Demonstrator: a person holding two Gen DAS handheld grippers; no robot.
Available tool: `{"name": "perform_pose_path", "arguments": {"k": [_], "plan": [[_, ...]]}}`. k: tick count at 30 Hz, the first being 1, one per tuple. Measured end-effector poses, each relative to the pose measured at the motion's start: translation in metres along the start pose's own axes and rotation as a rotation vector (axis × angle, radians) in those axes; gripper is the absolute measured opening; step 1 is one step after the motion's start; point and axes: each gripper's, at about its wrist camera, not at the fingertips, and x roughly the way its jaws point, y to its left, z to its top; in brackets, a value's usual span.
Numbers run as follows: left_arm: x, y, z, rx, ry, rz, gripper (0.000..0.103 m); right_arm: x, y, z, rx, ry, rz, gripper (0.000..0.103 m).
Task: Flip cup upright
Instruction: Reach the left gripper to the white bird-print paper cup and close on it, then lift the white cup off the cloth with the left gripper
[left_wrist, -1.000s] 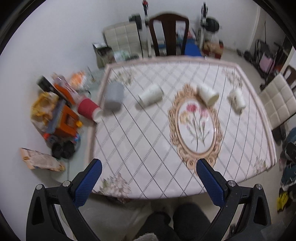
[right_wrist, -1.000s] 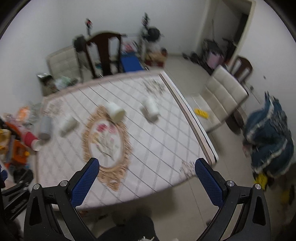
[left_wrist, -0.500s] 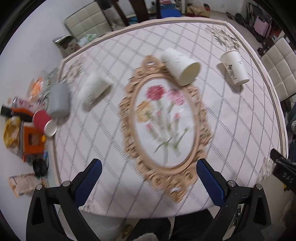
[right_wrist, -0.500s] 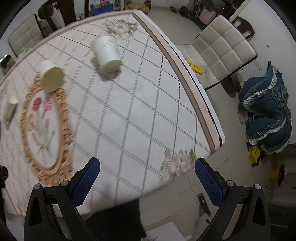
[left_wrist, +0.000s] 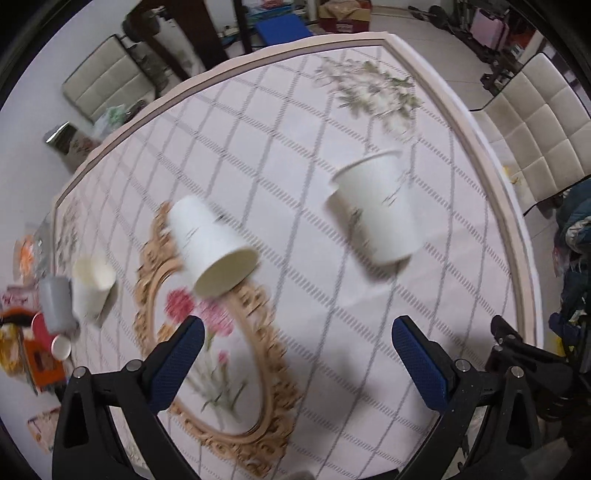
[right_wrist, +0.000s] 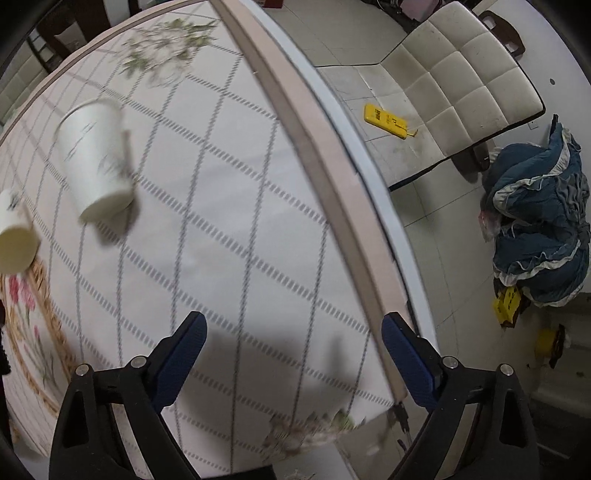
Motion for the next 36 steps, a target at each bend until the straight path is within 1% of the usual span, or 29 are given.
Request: {"name": "perform_pose_path", "arguments": {"k": [2,5,8,9,10,12,14,15,16,18,19,21,28,31,36], "plan": [[0.005,-0.010,0.014,0.006,0.008,-0.024,0.102,0.005,-0.008,0.016,0.003,0.006,-0.007,0.095],[0.017,-0.024,0.034,0.002,0.029,-0.058,0.095,0.010,-0.018,0.037,0.007,0.008,-0.017,0.095],[0.030,-0.035,0.050,-0.022,0.059,-0.105,0.092,0.014,-0.026,0.054,0.012,0.006,-0.027,0.095],[0.034,-0.038,0.054,-0.029,0.065,-0.114,0.084,0.015,-0.029,0.060,0.016,0.006,-0.028,0.095],[0.037,-0.041,0.059,-0.034,0.076,-0.121,0.080,0.016,-0.033,0.063,0.019,0.006,-0.028,0.095],[0.047,-0.046,0.068,-0.054,0.100,-0.150,0.080,0.020,-0.038,0.072,0.027,0.009,-0.027,0.095],[0.052,-0.047,0.073,-0.070,0.106,-0.168,0.078,0.024,-0.042,0.076,0.029,0.016,-0.024,0.095],[0.055,-0.047,0.076,-0.080,0.108,-0.177,0.074,0.026,-0.043,0.078,0.027,0.019,-0.025,0.095],[0.056,-0.047,0.078,-0.087,0.111,-0.182,0.067,0.028,-0.044,0.080,0.025,0.023,-0.025,0.095],[0.060,-0.047,0.082,-0.101,0.124,-0.194,0.061,0.031,-0.046,0.083,0.022,0.025,-0.023,0.095],[0.062,-0.046,0.083,-0.108,0.123,-0.198,0.053,0.033,-0.048,0.085,0.022,0.027,-0.023,0.095],[0.061,-0.046,0.085,-0.114,0.111,-0.204,0.053,0.036,-0.049,0.086,0.026,0.029,-0.019,0.095],[0.054,-0.053,0.084,-0.058,0.083,-0.159,0.052,0.037,-0.057,0.086,0.040,0.019,-0.005,0.094],[0.050,-0.055,0.079,-0.045,0.065,-0.141,0.052,0.035,-0.057,0.082,0.042,0.014,-0.001,0.094],[0.034,-0.052,0.064,-0.028,0.029,-0.131,0.052,0.027,-0.054,0.073,0.033,-0.001,0.012,0.094]]}}
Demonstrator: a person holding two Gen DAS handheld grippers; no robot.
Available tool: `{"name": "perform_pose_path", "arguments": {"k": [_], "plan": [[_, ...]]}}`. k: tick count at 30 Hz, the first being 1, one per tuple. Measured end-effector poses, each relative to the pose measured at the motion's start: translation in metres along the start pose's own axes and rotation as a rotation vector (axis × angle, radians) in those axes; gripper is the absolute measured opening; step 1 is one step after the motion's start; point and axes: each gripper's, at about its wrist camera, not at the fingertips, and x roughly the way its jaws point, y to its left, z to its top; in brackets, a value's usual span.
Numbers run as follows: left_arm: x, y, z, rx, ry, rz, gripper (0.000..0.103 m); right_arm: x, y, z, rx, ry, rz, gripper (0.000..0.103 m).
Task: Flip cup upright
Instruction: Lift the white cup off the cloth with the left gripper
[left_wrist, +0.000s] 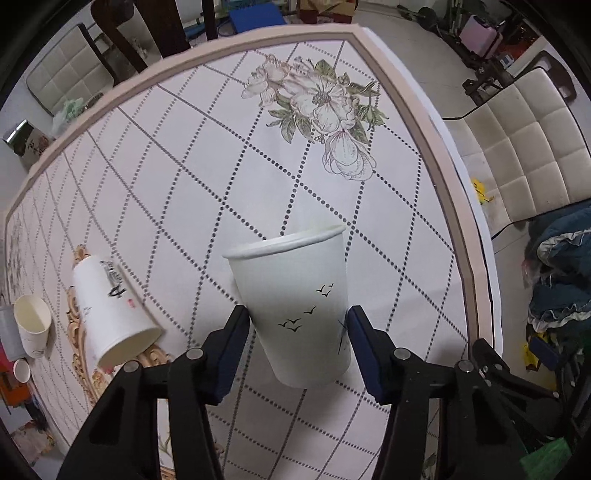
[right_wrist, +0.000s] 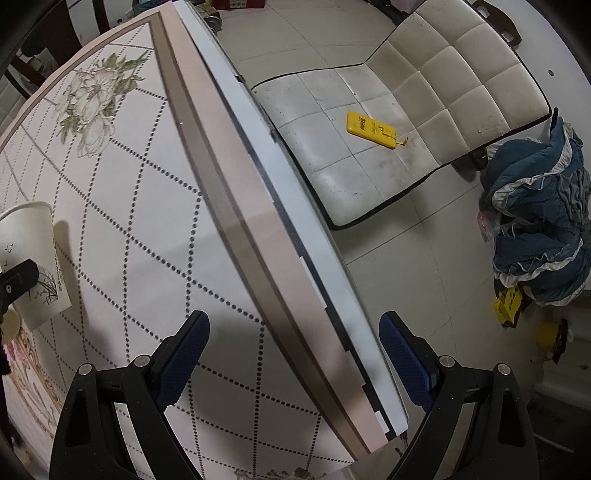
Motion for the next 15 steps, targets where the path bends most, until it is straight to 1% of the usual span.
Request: {"name": "perform_pose_path", "arguments": {"k": [4,7,12,15], "plan": [[-0.017,0.009,-0.018,0.023,-0.030,0.021,0.052,-0.011,0.010,-0.011,-0.015,-0.012,0.020,0.094],[-0.029,0.024,-0.040,0.034,-0.037,0.040,0.052,-0.020,0.021,-0.024,-0.028,-0.015,0.038,0.094],[-0.046,0.062,-0.083,0.020,-0.036,0.076,0.052,-0.036,0.046,-0.051,-0.068,-0.021,0.078,0.094],[-0.050,0.086,-0.109,-0.007,-0.028,0.087,0.052,-0.047,0.071,-0.074,-0.111,-0.028,0.089,0.094]]}}
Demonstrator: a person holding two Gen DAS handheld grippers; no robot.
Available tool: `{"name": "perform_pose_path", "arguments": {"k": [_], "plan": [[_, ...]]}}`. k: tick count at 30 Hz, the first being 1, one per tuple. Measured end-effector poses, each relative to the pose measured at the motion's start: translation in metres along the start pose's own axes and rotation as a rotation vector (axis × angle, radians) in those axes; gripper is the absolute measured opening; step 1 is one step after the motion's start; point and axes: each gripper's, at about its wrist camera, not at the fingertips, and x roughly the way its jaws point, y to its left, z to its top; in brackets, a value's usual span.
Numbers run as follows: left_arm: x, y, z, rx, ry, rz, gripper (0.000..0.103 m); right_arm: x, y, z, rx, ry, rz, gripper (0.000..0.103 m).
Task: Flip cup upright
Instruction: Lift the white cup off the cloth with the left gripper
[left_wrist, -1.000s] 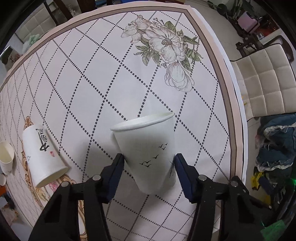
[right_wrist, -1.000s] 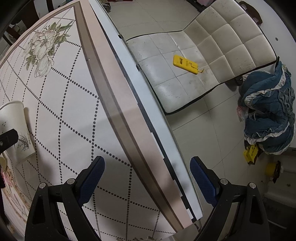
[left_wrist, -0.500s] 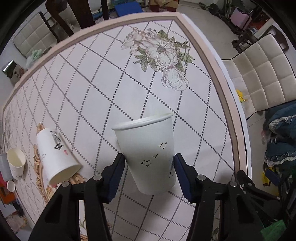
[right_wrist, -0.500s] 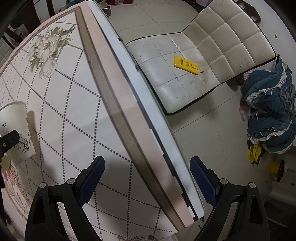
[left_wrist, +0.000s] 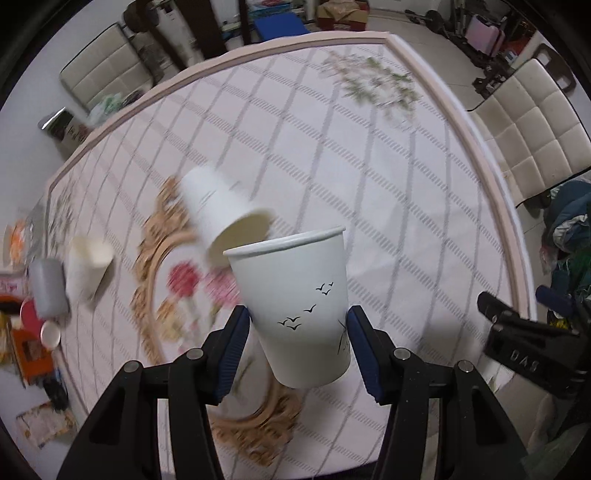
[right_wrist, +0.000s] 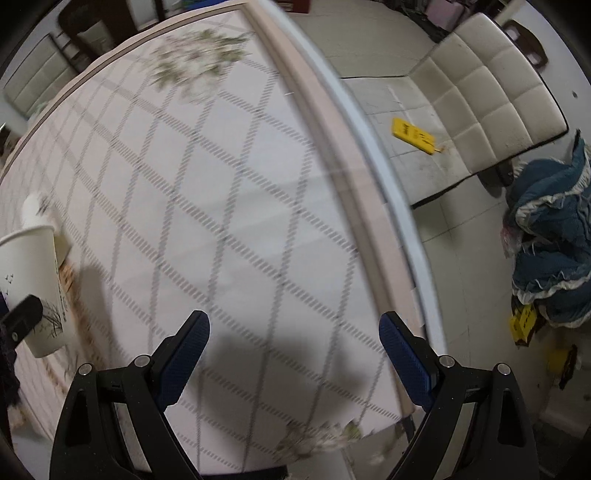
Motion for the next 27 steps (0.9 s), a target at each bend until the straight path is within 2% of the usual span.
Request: {"name": "perform_pose_path", "arguments": {"k": [6,13,23,27], "plan": [[-0.001,0.055,-0.050,-0.052,0.013,0.013,0.052,-0.015,0.058,-0.037,-0.059,-0.012,0.005,0.094],[0.027,0.103,-0.093,-0.099,0.070,0.022,0.052,-0.021,0.115,-0.069,-0.103,-0.014,0.006,0.094],[0.061,0.131,-0.116,-0.141,0.110,0.006,0.051,-0.015,0.162,-0.107,-0.167,-0.014,-0.065,0.094],[0.061,0.128,-0.115,-0.130,0.088,0.005,0.052,-0.015,0.165,-0.116,-0.178,-0.024,-0.102,0.094]]}}
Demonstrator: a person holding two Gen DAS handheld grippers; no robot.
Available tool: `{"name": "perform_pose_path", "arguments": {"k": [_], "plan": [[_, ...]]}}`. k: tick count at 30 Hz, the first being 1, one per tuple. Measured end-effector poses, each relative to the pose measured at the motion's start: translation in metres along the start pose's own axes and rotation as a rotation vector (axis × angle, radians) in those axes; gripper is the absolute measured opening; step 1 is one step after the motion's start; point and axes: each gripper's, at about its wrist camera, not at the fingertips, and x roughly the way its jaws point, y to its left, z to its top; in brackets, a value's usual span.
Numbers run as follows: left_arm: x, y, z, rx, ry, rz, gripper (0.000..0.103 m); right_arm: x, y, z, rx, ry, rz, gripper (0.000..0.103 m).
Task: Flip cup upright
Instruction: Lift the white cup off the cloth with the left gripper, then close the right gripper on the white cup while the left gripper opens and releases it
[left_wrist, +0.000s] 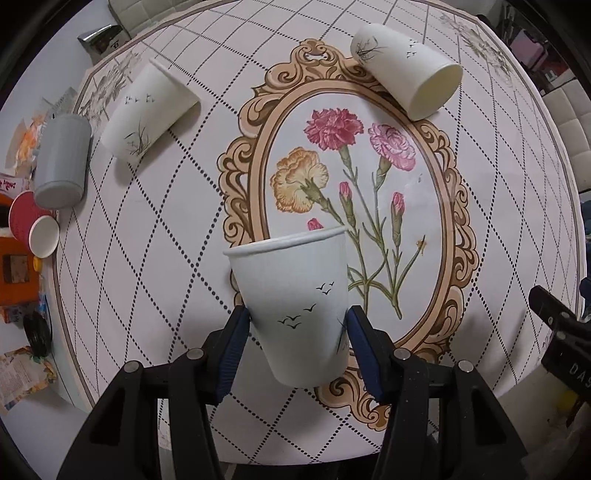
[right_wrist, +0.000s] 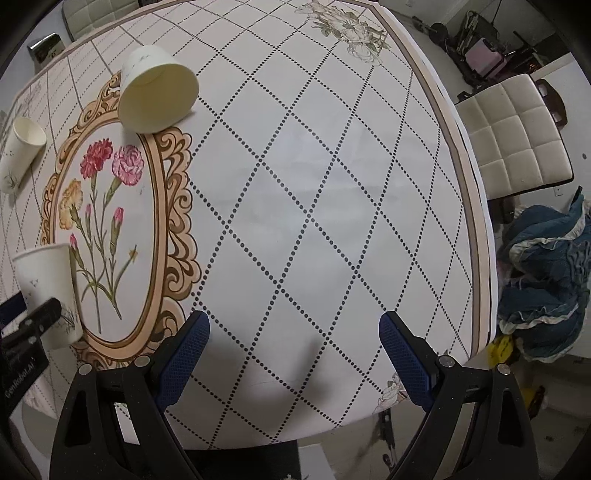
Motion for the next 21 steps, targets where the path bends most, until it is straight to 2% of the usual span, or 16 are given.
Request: {"name": "perform_pose_path", "arguments": {"k": [9,11,12,13,15,21], "plan": [[0.000,0.003,0.010,-0.009,0.003,-0.019,0.053,0.000,-0.013,-0.006,0.023,0.002,-0.014,0.094],[0.001,0.002,0.012,-0.010,0.001,-0.023,0.057,0.000,-0.014,-0.002,0.026,0.000,-0.018,0.094],[0.001,0.002,0.014,-0.010,0.002,-0.025,0.065,0.000,-0.015,-0.002,0.027,-0.001,-0.017,0.094],[0.000,0.001,0.015,-0.011,0.001,-0.027,0.078,0.000,-0.015,0.001,0.028,-0.002,-0.017,0.094],[-0.002,-0.003,0.016,0.001,-0.004,-0.022,0.095,-0.002,-0.016,0.002,0.031,-0.007,-0.014,0.094],[-0.017,-0.008,0.012,-0.010,-0.039,-0.019,0.099,-0.007,-0.022,0.006,0.045,-0.014,-0.014,0.094]]}}
